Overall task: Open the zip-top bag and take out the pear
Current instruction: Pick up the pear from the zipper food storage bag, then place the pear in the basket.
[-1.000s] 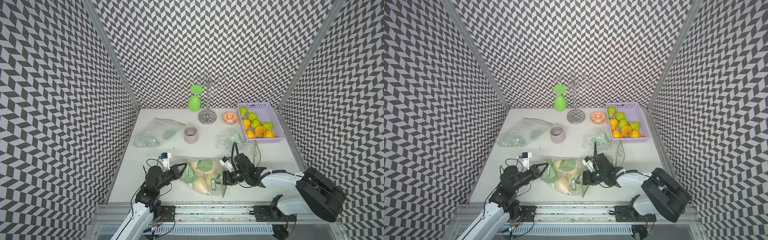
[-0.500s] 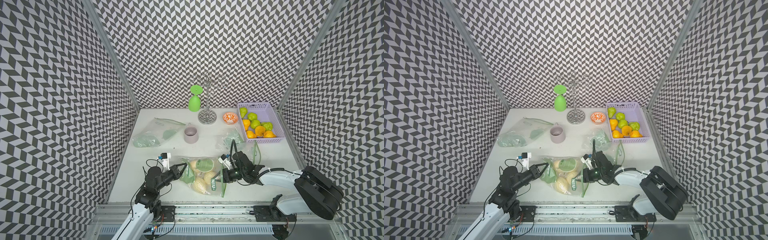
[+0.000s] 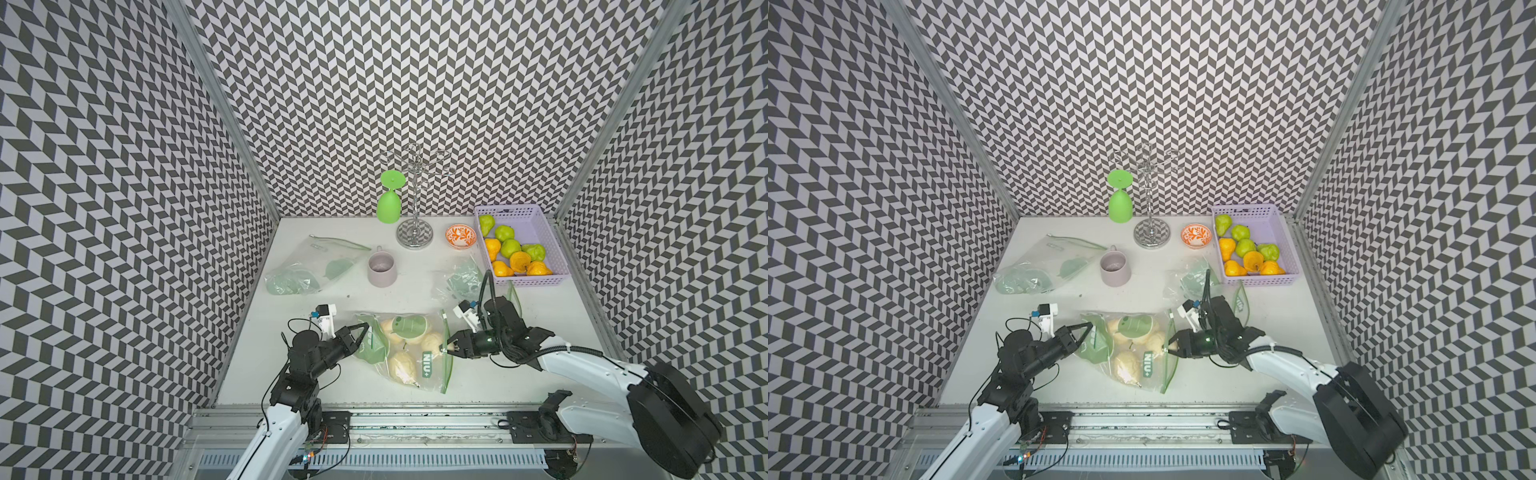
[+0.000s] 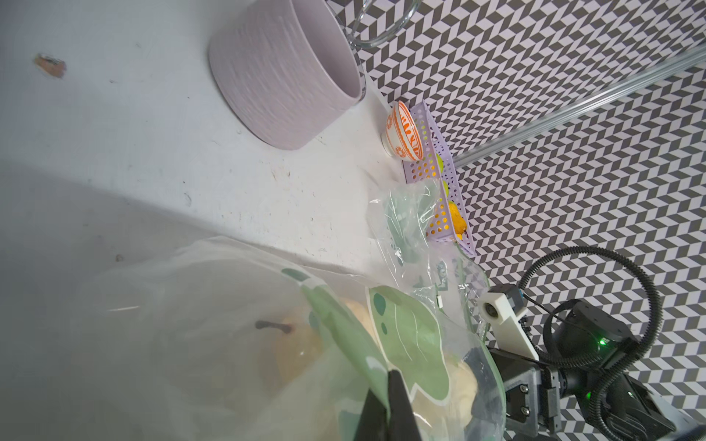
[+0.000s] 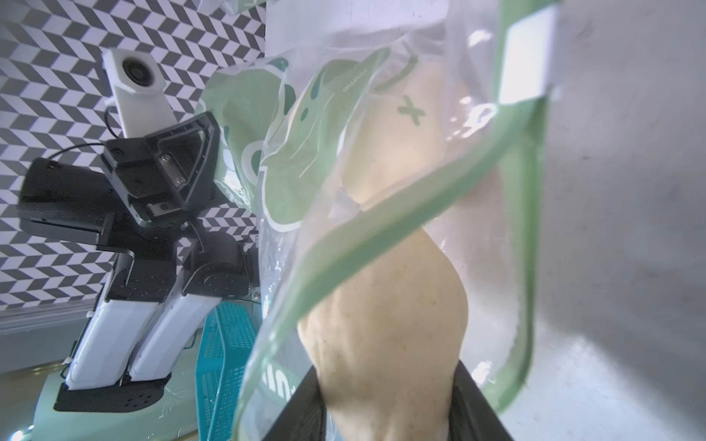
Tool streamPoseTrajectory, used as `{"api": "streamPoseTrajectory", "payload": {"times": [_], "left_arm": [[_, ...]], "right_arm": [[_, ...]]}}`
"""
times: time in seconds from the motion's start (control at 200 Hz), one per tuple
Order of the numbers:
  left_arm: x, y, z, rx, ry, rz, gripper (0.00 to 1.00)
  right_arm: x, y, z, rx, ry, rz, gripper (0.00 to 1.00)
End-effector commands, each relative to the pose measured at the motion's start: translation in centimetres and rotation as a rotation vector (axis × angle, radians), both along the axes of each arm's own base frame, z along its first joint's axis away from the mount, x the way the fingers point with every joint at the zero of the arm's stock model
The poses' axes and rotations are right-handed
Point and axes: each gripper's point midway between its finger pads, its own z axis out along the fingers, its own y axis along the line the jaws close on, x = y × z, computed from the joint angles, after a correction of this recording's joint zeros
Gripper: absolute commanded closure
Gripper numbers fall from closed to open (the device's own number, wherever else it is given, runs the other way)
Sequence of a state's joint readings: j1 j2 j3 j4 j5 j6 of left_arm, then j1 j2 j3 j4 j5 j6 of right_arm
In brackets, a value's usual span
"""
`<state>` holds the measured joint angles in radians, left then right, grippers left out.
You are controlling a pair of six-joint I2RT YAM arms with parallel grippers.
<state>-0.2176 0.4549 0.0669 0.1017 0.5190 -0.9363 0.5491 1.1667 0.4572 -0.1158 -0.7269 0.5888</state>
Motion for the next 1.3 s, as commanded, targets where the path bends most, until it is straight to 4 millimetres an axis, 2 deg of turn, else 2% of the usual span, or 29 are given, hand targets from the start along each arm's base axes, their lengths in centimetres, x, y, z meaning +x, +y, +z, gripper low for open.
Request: {"api": "streamPoseTrajectory", "payload": {"times": [0.0,0.14,0.27,0.416,0.506,0.576,0.631,0.731,0.806,0.966,1.117,1.157,1.262,1.297], "left_arm": [[0.9,0.2,2.2,-0.002,-0.066,0.001,1.00],[1.4,1.0,2.2,0.004,-0.064,0.024,1.00],[1.6,1.5,2.2,0.005,-0.064,0.037,1.00],[1.7,1.5,2.3,-0.002,-0.071,0.030,1.00],[1.7,1.5,2.4,-0.003,-0.076,0.024,1.00],[1.7,1.4,2.6,-0.008,-0.079,0.017,1.00],[1.7,1.3,2.7,-0.012,-0.083,0.012,1.00],[1.7,1.2,3.0,-0.015,-0.090,0.004,1.00],[1.6,1.1,3.0,-0.016,-0.090,-0.003,1.00],[1.4,1.0,3.1,-0.023,-0.096,-0.011,1.00],[1.3,0.9,3.0,-0.032,-0.095,-0.019,1.00],[1.2,0.9,3.1,-0.032,-0.098,-0.020,1.00],[1.3,0.9,3.2,-0.032,-0.103,-0.020,1.00],[1.2,0.8,3.3,-0.033,-0.105,-0.022,1.00]], "right_arm": [[0.5,-2.2,0.3,-0.043,-0.009,-0.025,0.78],[2.9,-5.1,2.3,-0.073,-0.053,-0.128,0.78],[6.0,-8.1,6.0,-0.073,-0.121,-0.238,0.78],[10.6,-12.0,11.2,-0.025,-0.225,-0.384,0.78],[14.2,-14.9,13.0,-0.029,-0.274,-0.504,0.78],[17.3,-17.5,12.9,-0.052,-0.273,-0.604,0.78],[19.6,-19.3,12.0,-0.075,-0.257,-0.676,0.78],[23.3,-21.1,10.0,-0.071,-0.211,-0.736,0.79],[25.9,-22.8,9.7,-0.039,-0.223,-0.811,0.81],[30.2,-26.5,10.0,-0.036,-0.272,-0.959,0.79],[33.3,-29.5,9.8,-0.061,-0.296,-1.061,0.75],[33.9,-30.2,9.9,-0.064,-0.309,-1.090,0.69],[35.8,-31.7,9.6,-0.110,-0.321,-1.133,0.37],[36.3,-31.8,9.2,-0.117,-0.307,-1.129,0.30]]}}
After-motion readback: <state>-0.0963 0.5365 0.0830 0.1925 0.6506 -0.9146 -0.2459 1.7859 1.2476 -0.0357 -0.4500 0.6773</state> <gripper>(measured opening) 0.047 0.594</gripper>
